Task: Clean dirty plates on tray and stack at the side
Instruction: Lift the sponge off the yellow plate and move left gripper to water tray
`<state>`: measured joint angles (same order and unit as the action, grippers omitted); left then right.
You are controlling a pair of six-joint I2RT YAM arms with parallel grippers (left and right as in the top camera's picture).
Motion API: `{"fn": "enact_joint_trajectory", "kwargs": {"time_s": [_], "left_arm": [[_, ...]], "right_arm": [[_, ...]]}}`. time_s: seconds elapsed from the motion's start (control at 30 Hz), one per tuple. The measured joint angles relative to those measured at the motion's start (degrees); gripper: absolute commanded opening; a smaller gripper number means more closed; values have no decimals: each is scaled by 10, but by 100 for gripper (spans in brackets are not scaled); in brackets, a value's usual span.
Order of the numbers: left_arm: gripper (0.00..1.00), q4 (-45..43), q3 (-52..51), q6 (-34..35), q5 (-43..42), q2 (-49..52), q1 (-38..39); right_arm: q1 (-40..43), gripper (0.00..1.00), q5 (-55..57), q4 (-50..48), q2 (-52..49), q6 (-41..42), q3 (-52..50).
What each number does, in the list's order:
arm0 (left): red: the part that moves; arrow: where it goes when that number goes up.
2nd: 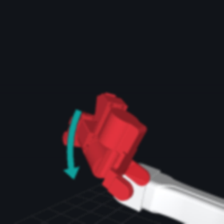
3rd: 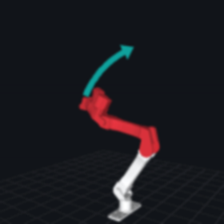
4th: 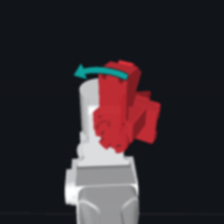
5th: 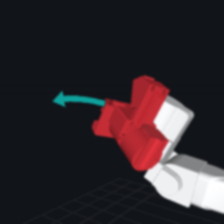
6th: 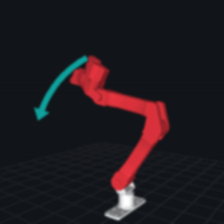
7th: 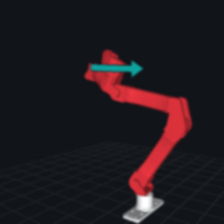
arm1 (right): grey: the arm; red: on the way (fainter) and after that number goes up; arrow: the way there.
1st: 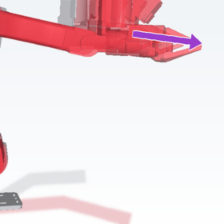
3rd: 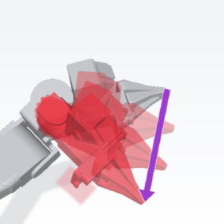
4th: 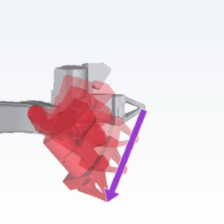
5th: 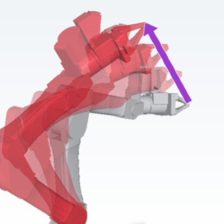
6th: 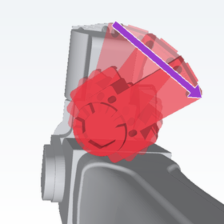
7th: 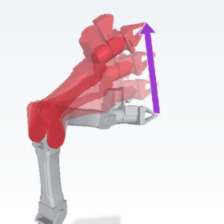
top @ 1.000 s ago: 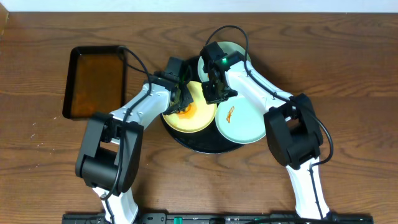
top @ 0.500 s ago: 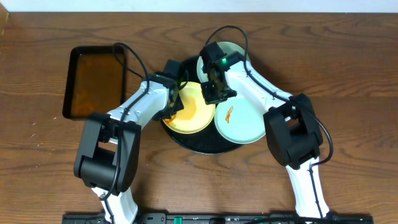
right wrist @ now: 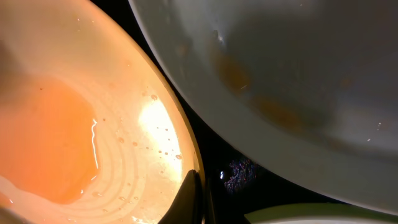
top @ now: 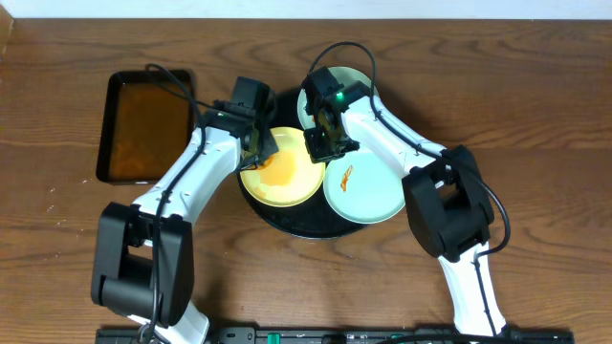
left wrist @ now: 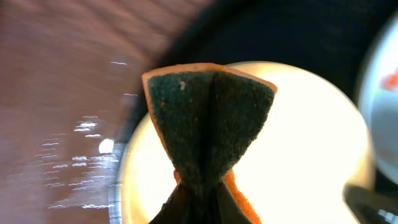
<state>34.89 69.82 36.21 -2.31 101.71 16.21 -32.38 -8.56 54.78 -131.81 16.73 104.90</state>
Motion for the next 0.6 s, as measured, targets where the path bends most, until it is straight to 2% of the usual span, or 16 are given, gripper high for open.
{"fn": "enact_joint_trajectory", "kwargs": {"time_s": [0.37, 0.6], "left_arm": [[8, -29, -14, 14, -52, 77, 57], [8, 19, -9, 14, -3, 79, 60]], "right_arm": [[0, 1, 4, 1, 0, 0, 0], [1, 1, 5, 2, 0, 0, 0]]}}
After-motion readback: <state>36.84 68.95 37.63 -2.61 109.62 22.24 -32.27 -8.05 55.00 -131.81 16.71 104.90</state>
